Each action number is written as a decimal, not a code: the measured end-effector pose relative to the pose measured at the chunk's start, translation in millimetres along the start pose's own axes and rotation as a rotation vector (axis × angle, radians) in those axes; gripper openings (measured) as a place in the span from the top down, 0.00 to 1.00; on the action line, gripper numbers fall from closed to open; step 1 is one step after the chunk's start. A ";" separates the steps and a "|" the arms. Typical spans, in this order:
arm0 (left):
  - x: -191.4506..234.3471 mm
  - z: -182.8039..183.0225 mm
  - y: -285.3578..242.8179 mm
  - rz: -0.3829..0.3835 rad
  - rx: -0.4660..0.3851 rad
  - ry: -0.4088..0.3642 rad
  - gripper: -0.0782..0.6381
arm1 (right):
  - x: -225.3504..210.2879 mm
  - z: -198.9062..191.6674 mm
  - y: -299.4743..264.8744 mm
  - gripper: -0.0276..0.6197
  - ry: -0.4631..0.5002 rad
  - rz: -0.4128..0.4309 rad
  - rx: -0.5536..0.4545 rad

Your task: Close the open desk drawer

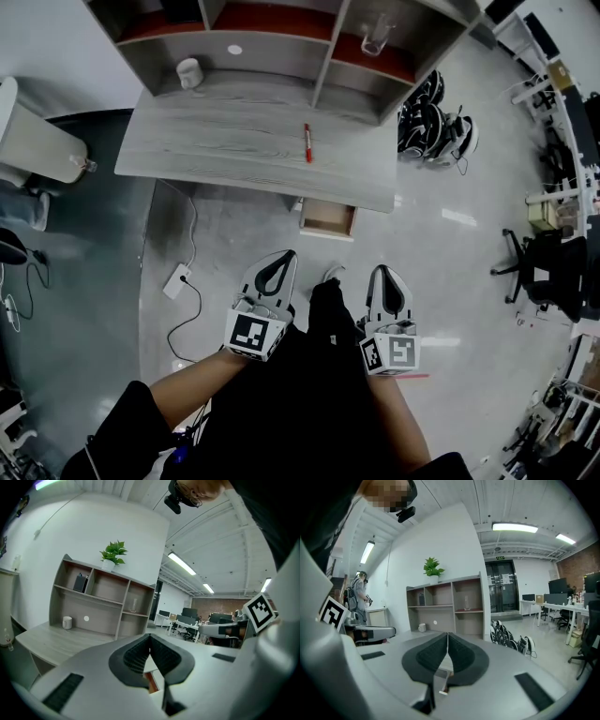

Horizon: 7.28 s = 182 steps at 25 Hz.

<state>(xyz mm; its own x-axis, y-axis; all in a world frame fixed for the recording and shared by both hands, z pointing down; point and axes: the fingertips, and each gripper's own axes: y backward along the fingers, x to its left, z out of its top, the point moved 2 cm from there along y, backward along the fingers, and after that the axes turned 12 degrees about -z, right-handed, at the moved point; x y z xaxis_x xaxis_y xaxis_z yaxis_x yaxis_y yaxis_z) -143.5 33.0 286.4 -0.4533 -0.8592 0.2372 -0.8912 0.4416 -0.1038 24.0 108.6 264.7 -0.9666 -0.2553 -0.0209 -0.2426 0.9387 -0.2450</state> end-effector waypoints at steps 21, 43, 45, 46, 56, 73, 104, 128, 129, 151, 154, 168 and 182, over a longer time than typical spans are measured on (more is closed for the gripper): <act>51.5 -45.3 -63.0 0.174 0.090 0.022 0.87 | -32.7 -72.6 -92.7 0.93 0.037 0.127 0.120; 74.6 -213.9 -82.4 0.162 0.381 0.034 0.87 | -63.6 -220.0 -136.3 0.93 0.194 0.200 0.250; 79.0 -232.0 -88.4 0.153 0.411 0.037 0.87 | -66.1 -234.9 -140.4 0.93 0.195 0.201 0.261; 80.4 -239.9 -91.7 0.145 0.421 0.037 0.87 | -67.6 -241.8 -141.8 0.93 0.197 0.200 0.266; 86.2 -309.9 -113.3 -0.008 0.536 -0.034 0.77 | -88.0 -307.0 -147.9 0.93 0.202 0.205 0.319; 107.0 -409.3 -122.2 -0.071 0.596 0.008 0.71 | -97.0 -392.8 -168.7 0.76 0.177 0.164 0.407; 116.7 -433.4 -164.7 -0.134 0.654 -0.083 0.67 | -85.0 -439.9 -194.6 0.71 0.203 0.263 0.518; 111.6 -378.6 -165.8 -0.051 0.560 -0.007 0.69 | -89.3 -394.5 -201.4 0.75 0.201 0.245 0.426; 111.0 -376.7 -166.4 -0.047 0.555 -0.003 0.69 | -89.8 -392.4 -201.3 0.75 0.198 0.240 0.423; 133.3 -365.7 -192.9 -0.005 0.512 0.009 0.69 | -91.5 -381.5 -233.8 0.75 0.171 0.154 0.400; 137.1 -363.2 -198.0 -0.002 0.504 0.009 0.69 | -92.2 -378.7 -241.1 0.75 0.158 0.133 0.396; 155.9 -354.6 -222.7 -0.007 0.488 -0.006 0.69 | -97.6 -370.2 -269.9 0.75 0.125 0.115 0.376; 171.2 -350.8 -241.3 0.007 0.451 -0.021 0.69 | -100.2 -365.8 -293.5 0.75 0.124 0.086 0.342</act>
<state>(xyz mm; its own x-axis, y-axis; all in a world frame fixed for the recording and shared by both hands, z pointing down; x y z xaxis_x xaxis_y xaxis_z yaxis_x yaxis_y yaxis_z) -0.6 -129.9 690.8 -0.4552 -0.8639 0.2157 -0.8037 0.2944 -0.5171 162.1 -56.6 693.3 -0.9899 -0.1295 0.0570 -0.1391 0.8186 -0.5573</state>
